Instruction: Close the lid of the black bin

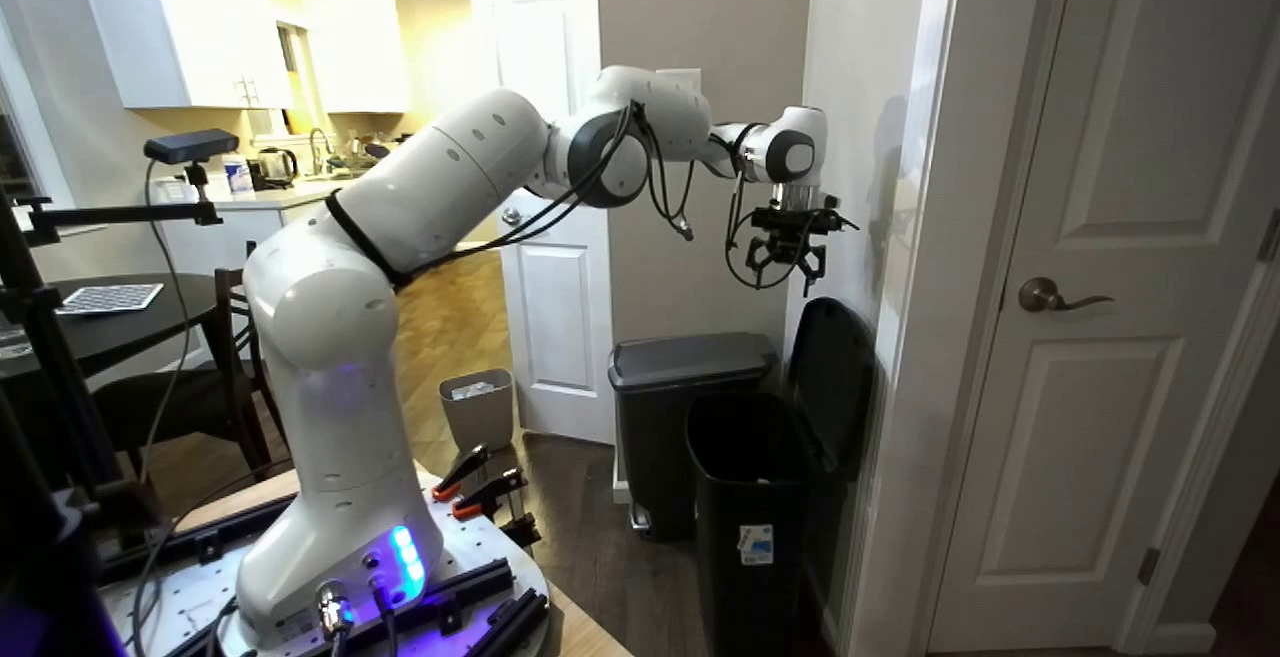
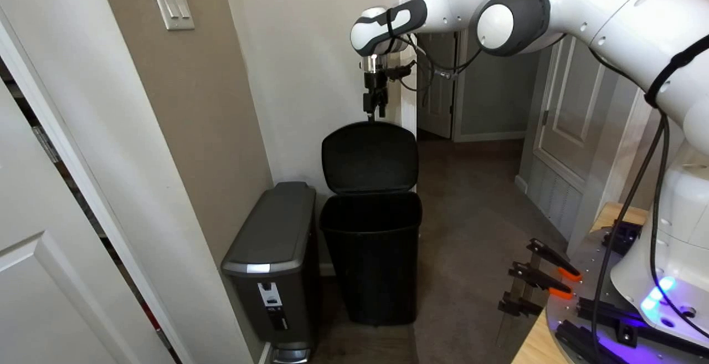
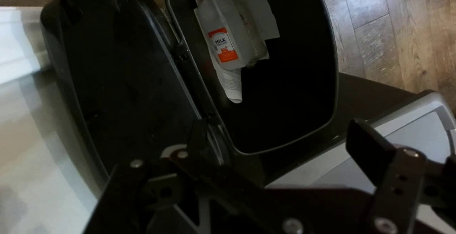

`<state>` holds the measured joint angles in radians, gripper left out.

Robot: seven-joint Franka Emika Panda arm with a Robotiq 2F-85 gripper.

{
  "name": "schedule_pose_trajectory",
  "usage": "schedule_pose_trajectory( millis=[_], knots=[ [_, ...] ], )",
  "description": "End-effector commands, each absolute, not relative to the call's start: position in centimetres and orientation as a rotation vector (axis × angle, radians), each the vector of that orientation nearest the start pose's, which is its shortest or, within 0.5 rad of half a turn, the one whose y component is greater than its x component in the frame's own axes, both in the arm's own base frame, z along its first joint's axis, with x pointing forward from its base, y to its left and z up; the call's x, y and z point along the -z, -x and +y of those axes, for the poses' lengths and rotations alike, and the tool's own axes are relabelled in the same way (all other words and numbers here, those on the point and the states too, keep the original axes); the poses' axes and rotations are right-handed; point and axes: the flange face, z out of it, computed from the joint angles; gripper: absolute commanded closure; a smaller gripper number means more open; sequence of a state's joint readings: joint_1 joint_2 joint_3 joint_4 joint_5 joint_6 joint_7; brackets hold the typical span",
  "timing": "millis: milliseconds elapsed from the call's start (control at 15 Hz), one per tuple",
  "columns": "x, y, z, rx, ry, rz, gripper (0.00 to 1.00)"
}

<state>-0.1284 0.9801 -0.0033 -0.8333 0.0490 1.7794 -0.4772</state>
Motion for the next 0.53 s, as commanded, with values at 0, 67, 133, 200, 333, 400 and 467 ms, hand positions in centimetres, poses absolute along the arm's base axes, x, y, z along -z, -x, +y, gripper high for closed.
schedule_pose_trajectory(
  millis=[0,67,133,200,333,400,467],
  knots=[
    [-31.87,-77.92,-9.78,-0.029,3.045,-0.516,0.0],
    [-31.87,-77.92,-9.78,-0.029,3.045,-0.516,0.0],
    [-31.88,-77.92,-9.78,-0.029,3.045,-0.516,0.0],
    [-31.87,-77.92,-9.78,-0.029,3.045,-0.516,0.0],
    [-31.88,-77.93,-9.78,-0.028,3.045,-0.516,0.0],
    [-31.88,-77.92,-9.78,-0.028,3.045,-0.516,0.0],
    [-31.74,-78.07,-10.0,-0.018,3.052,-0.501,0.0]
  ],
)
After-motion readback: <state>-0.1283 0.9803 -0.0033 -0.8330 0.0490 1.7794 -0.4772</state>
